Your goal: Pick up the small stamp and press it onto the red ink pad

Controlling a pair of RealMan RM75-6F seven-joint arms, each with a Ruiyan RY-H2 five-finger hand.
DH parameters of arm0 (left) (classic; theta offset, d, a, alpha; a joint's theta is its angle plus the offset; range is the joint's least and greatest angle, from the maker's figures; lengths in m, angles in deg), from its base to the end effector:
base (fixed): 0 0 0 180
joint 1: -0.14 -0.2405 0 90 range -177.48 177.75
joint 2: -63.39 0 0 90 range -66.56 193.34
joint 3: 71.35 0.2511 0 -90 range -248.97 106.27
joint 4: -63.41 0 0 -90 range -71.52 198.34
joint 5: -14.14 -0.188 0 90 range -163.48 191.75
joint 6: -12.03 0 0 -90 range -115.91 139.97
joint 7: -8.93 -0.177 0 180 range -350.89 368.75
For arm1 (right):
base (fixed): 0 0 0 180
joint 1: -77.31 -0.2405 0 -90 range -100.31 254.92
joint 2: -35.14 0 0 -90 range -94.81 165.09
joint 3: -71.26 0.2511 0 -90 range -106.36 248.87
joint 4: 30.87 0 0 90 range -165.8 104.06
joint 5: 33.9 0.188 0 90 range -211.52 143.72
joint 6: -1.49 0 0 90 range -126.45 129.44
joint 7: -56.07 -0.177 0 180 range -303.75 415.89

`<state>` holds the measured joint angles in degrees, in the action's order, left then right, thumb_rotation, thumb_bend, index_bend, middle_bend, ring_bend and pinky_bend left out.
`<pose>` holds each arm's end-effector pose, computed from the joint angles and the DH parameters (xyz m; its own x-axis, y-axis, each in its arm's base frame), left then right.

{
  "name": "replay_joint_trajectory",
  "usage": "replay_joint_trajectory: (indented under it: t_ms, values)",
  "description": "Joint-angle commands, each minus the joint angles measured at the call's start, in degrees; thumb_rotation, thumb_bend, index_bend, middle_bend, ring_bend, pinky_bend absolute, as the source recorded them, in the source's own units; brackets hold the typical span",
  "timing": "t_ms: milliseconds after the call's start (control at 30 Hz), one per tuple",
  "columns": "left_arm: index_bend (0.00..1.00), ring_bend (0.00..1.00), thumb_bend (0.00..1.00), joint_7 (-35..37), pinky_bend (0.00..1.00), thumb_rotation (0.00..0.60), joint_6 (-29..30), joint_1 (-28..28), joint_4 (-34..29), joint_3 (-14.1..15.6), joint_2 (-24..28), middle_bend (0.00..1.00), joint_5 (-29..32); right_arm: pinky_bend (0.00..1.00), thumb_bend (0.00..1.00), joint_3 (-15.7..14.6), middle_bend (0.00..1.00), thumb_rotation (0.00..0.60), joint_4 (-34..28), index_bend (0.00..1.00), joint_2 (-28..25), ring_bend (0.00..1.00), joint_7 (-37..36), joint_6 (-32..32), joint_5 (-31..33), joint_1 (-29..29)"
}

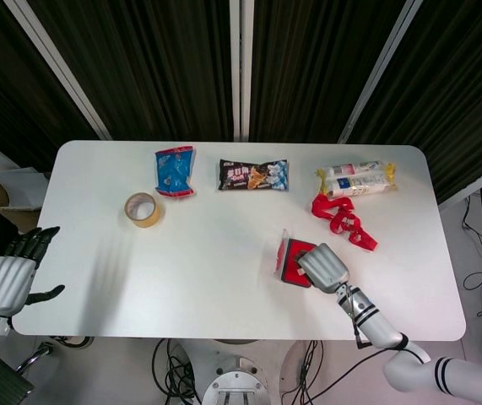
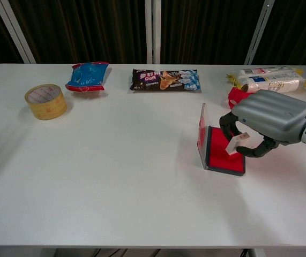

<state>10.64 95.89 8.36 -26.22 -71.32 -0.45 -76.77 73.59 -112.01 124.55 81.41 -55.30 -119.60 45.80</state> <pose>-0.2870 0.2191 0.1647 0.4298 0.0469 0.9017 0.8964 -0.1423 -0.4199 -0.1802 -0.2969 -0.0299 0.6937 -0.1581 0.7027 -0.6464 -0.5672 0.5104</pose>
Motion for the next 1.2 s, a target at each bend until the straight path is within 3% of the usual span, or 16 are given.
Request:
replay_joint_trajectory:
  t_ms: [33, 667, 967, 1200]
  values:
    - [0.05, 0.10, 0.00, 0.04, 0.16, 0.589, -0.09, 0.04, 0.06, -0.01, -0.01, 0.11, 0.06, 0.93, 0.32, 0.16, 0.56, 0.600, 0.16, 0.60, 0.27, 0.79, 0.32, 0.44, 0.59, -0.33]
    - [0.05, 0.10, 0.00, 0.09, 0.16, 0.595, -0.44, 0.14, 0.11, -0.12, 0.16, 0.11, 0.45, 0.93, 0.34, -0.19, 0.57, 0.600, 1.68, 0.62, 1.72, 0.79, 1.75, 2.10, 3.35, -1.88]
    - [0.05, 0.10, 0.00, -0.41, 0.16, 0.597, -0.49, 0.22, -0.44, -0.08, 0.20, 0.11, 0.26, 0.93, 0.34, -0.09, 0.57, 0.600, -3.26, 0.62, -2.87, 0.79, -2.93, -4.32, -0.65, -0.47]
    - [0.05, 0.10, 0.00, -0.93, 0.16, 0.598, -0.82, 0.49, -0.78, -0.03, -0.11, 0.11, 0.02, 0.93, 0.34, -1.99, 0.57, 0.600, -3.84, 0.62, -6.60, 0.79, -5.35, -7.20, -1.75, 2.03]
